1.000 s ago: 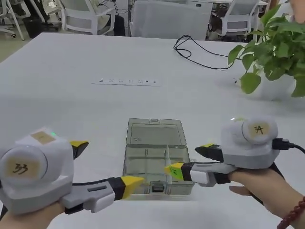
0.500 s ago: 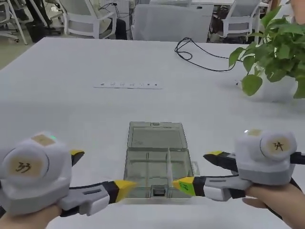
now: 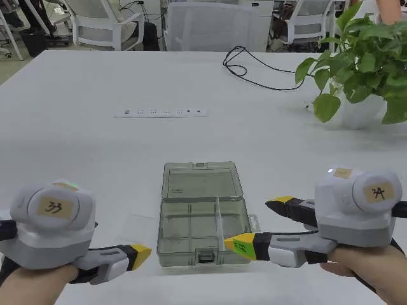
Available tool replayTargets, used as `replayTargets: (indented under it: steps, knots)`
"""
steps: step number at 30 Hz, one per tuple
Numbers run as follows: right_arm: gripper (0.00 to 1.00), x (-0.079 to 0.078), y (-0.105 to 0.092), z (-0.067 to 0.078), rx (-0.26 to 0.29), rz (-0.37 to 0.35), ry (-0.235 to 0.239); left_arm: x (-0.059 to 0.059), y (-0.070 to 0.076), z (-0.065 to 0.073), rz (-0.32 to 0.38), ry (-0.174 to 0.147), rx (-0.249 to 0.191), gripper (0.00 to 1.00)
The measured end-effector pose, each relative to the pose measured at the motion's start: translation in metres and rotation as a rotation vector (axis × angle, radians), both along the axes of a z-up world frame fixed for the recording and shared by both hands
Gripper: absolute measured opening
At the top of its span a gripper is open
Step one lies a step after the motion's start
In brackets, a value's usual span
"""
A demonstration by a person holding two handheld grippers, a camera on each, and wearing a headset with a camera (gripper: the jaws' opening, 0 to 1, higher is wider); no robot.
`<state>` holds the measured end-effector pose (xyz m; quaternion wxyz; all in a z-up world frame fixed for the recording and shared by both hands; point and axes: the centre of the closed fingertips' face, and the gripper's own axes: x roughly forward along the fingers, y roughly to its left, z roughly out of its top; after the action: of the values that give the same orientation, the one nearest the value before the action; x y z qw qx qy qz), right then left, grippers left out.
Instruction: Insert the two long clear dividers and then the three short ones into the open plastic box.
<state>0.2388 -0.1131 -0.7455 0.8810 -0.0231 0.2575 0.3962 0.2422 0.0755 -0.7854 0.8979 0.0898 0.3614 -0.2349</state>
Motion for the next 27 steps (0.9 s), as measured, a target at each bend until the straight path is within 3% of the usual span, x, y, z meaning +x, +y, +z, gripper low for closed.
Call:
replayTargets:
  steps: [2, 9, 27]
  knots:
    - [0.74, -0.001, -0.001, -0.001, -0.004, 0.000, -0.003, 0.001, 0.002, -0.007, 0.013, 0.030, 0.003, 0.59]
    - [0.74, -0.005, -0.004, -0.004, -0.022, -0.004, -0.006, 0.005, 0.007, -0.025, 0.044, 0.080, 0.016, 0.52]
    - [0.71, -0.004, -0.011, -0.008, -0.006, -0.048, 0.018, 0.008, 0.006, -0.051, 0.083, 0.150, 0.028, 0.40]
